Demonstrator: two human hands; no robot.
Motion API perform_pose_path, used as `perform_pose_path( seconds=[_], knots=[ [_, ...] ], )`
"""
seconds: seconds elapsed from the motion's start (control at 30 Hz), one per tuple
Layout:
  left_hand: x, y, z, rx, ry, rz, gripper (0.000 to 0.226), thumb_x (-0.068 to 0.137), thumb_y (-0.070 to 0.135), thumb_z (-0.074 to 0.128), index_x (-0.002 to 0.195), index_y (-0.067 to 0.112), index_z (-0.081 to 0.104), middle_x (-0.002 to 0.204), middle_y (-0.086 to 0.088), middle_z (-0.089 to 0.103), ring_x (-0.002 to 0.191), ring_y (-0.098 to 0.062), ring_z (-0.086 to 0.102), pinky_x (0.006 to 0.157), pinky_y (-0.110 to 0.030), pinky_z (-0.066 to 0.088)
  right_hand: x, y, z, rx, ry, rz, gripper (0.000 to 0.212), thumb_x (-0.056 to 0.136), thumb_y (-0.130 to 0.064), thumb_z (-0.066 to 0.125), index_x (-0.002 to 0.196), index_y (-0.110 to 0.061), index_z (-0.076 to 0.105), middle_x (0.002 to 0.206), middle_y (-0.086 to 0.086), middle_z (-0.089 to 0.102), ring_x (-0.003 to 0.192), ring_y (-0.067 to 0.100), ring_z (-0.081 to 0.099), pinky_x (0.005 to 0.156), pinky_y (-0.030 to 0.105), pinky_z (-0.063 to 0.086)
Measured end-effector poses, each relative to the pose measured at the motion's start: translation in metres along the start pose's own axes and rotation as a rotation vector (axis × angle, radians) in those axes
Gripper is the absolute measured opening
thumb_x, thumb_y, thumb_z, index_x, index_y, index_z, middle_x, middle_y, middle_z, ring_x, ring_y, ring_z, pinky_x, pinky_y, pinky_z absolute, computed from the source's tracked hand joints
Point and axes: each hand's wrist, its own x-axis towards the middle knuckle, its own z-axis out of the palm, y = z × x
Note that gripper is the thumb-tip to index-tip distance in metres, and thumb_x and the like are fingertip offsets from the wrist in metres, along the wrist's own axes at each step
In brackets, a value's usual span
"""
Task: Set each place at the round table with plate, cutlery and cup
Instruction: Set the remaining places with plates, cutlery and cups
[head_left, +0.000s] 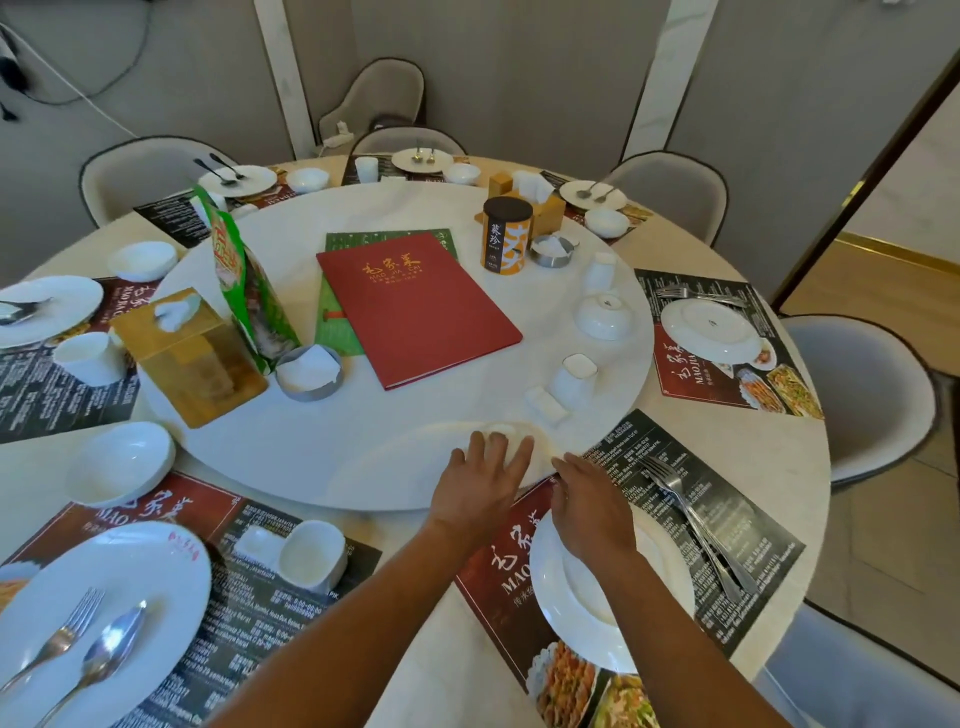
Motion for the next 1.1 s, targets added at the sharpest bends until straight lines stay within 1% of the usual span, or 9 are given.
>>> perform_pose_path(
  seconds=[0.07, 0.13, 0.27, 0.37, 0.47, 0.6, 0.77, 0.97, 1.1],
  knots=[
    [-0.005, -0.001, -0.018, -0.009, -0.010, -0.047, 0.066, 0.098, 0.027, 0.055, 0.156, 0.016, 0.024, 0.139, -0.018, 0.045, 0.122, -0.038, 0.047, 0.086, -0.044, 0.052, -0.019, 0.003, -0.001, 0.004, 0.004, -0.010, 0.045, 0.103, -0.034, 0.048, 0.147, -0.024, 0.048, 0.156, -0.004, 0.042, 0.147, 0.018, 0.032, 0.117, 0.040, 0.034],
    [-0.010, 0.001, -0.040, -0.081, 0.001, -0.153, 0.058, 0.099, 0.016, 0.051, 0.152, 0.017, 0.028, 0.132, -0.014, 0.052, 0.118, -0.034, 0.049, 0.082, -0.042, 0.052, -0.036, 0.005, -0.001, -0.001, -0.001, -0.021, 0.050, 0.101, -0.038, 0.052, 0.148, -0.026, 0.046, 0.157, -0.005, 0.040, 0.148, 0.018, 0.031, 0.117, 0.039, 0.033],
    [-0.034, 0.017, -0.060, -0.467, 0.041, -0.633, 0.050, 0.092, 0.019, 0.067, 0.133, 0.022, 0.040, 0.106, -0.007, 0.067, 0.093, -0.027, 0.065, 0.075, -0.039, 0.056, -0.066, 0.009, -0.001, -0.052, -0.038, -0.030, 0.057, 0.098, -0.044, 0.055, 0.151, -0.030, 0.041, 0.161, -0.008, 0.032, 0.149, 0.019, 0.026, 0.118, 0.040, 0.029],
    [-0.052, 0.026, -0.050, -0.842, 0.042, -0.977, 0.036, 0.096, 0.016, 0.059, 0.129, 0.017, 0.046, 0.109, -0.009, 0.068, 0.094, -0.028, 0.068, 0.082, -0.043, 0.059, -0.084, 0.016, 0.002, -0.075, -0.076, -0.015, 0.059, 0.097, -0.047, 0.055, 0.152, -0.031, 0.039, 0.162, -0.006, 0.031, 0.150, 0.019, 0.024, 0.120, 0.043, 0.026],
    [-0.067, 0.029, -0.034, -1.078, -0.001, -1.177, 0.034, 0.095, 0.008, 0.051, 0.128, 0.012, 0.052, 0.116, -0.014, 0.065, 0.101, -0.032, 0.064, 0.086, -0.047, 0.058, -0.100, 0.024, 0.006, -0.095, -0.091, -0.016, 0.059, 0.097, -0.051, 0.052, 0.151, -0.030, 0.040, 0.161, -0.006, 0.032, 0.149, 0.018, 0.025, 0.119, 0.042, 0.028],
    [-0.079, 0.032, -0.016, -1.191, -0.042, -1.276, 0.036, 0.091, 0.002, 0.056, 0.127, 0.008, 0.057, 0.115, -0.016, 0.065, 0.098, -0.033, 0.062, 0.083, -0.048, 0.060, -0.112, 0.031, 0.009, -0.104, -0.093, -0.038, 0.059, 0.097, -0.054, 0.051, 0.150, -0.030, 0.041, 0.161, -0.006, 0.031, 0.149, 0.018, 0.024, 0.121, 0.040, 0.025],
    [-0.082, 0.032, -0.005, -1.238, -0.082, -1.311, 0.029, 0.089, 0.001, 0.060, 0.117, 0.007, 0.061, 0.095, -0.009, 0.058, 0.091, -0.031, 0.060, 0.076, -0.046, 0.062, -0.113, 0.035, 0.011, -0.084, -0.110, -0.045, 0.063, 0.096, -0.054, 0.052, 0.152, -0.029, 0.038, 0.163, -0.006, 0.029, 0.151, 0.018, 0.022, 0.123, 0.040, 0.022],
    [-0.082, 0.034, 0.002, -1.230, -0.088, -1.311, 0.023, 0.090, 0.004, 0.063, 0.112, 0.009, 0.061, 0.093, -0.009, 0.059, 0.093, -0.032, 0.063, 0.078, -0.047, 0.062, -0.113, 0.035, 0.010, -0.100, -0.109, -0.053, 0.063, 0.097, -0.055, 0.050, 0.153, -0.029, 0.035, 0.164, -0.006, 0.027, 0.152, 0.019, 0.020, 0.123, 0.041, 0.021],
    [-0.081, 0.033, 0.001, -1.217, -0.078, -1.311, 0.023, 0.090, 0.007, 0.064, 0.113, 0.007, 0.063, 0.091, -0.008, 0.060, 0.088, -0.029, 0.063, 0.075, -0.044, 0.062, -0.114, 0.035, 0.010, -0.102, -0.107, -0.055, 0.063, 0.098, -0.054, 0.050, 0.153, -0.029, 0.034, 0.164, -0.006, 0.026, 0.152, 0.019, 0.020, 0.123, 0.041, 0.021]
  ],
)
